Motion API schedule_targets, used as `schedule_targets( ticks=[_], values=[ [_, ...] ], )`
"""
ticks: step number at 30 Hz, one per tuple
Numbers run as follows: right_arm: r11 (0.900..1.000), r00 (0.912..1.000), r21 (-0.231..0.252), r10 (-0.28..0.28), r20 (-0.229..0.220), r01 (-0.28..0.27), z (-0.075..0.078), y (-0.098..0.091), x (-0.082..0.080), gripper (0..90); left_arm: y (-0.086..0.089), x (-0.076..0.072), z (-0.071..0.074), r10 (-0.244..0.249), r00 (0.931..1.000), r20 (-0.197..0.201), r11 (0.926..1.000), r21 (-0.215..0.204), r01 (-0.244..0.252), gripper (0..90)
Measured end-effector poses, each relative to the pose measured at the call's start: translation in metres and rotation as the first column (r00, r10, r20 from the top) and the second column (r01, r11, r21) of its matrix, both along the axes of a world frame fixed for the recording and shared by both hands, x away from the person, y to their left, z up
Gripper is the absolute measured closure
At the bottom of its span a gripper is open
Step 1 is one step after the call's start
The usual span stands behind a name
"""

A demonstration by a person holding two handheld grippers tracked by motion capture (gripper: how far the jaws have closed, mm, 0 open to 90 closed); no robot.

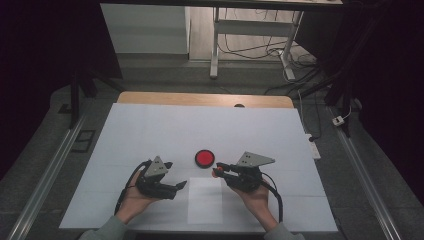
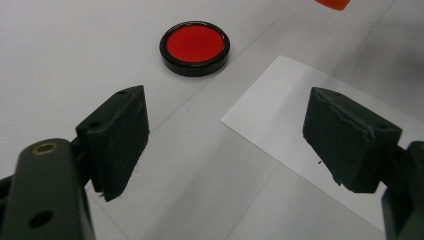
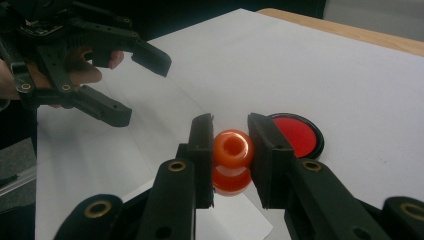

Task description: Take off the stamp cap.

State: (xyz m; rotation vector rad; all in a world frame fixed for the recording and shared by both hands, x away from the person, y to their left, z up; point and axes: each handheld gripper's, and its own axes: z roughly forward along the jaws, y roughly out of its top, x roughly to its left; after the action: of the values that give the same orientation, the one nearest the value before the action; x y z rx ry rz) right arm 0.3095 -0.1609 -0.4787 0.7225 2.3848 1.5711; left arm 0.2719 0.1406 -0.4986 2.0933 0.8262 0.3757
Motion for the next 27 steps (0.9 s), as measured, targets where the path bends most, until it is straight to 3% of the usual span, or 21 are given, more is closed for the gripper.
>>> schedule_targets(
  ticks=[27],
  values=[
    [1.0,1.0,-0.003,0.001,0.008,-0.001,0.001,0.0,-0.001,72.0,-0.033,0.012,0.005,-0.06,0.9979,0.022,0.9977,0.032,0.06,19.3]
  ],
)
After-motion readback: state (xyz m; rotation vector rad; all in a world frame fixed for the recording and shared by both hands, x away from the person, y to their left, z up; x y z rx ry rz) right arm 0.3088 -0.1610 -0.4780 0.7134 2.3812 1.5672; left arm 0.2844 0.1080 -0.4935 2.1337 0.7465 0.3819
